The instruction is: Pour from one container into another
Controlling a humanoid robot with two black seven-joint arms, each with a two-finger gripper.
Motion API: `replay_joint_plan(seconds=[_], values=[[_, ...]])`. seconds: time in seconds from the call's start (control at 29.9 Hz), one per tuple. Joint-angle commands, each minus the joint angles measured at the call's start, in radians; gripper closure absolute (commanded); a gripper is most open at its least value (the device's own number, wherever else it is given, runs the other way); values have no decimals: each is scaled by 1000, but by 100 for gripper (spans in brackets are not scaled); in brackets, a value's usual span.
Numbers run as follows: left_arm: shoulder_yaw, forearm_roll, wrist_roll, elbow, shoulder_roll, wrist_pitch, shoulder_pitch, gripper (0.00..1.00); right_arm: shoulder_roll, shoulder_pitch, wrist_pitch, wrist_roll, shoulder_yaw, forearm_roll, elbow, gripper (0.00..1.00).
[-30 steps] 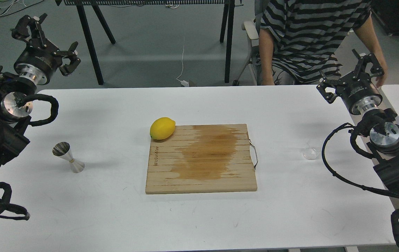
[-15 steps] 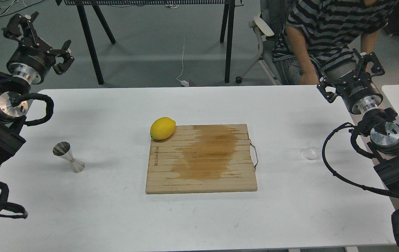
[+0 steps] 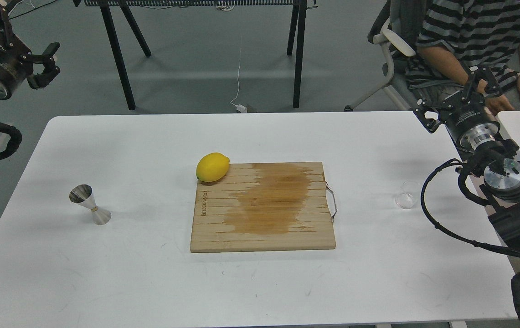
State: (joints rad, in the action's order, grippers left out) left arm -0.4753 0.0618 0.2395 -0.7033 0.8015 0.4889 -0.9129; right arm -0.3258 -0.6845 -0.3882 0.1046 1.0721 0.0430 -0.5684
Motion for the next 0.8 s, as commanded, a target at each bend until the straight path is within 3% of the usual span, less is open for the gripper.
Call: replay_joint_plan(seconds=[0.0, 0.1, 0.3, 0.4, 0.57, 0.77], values=[[44, 126, 1, -293, 206, -58, 19, 0, 1, 0, -8, 1, 3, 0, -1, 1], [63, 339, 3, -528, 373, -124, 64, 0, 2, 0, -9, 1, 5, 2, -1, 1], [118, 578, 11, -795, 645, -205, 180, 0, 5, 2, -9, -2, -3, 0, -1, 1], [236, 585, 18, -895, 749, -285, 187, 0, 8, 0, -8, 0, -4, 0, -1, 1], [358, 783, 18, -1028, 820, -407, 187, 0, 8, -7, -9, 0, -1, 0, -1, 1], [546, 1035, 0, -1030, 808, -581, 189, 0, 10, -13, -9, 0, 0, 0, 1, 1]])
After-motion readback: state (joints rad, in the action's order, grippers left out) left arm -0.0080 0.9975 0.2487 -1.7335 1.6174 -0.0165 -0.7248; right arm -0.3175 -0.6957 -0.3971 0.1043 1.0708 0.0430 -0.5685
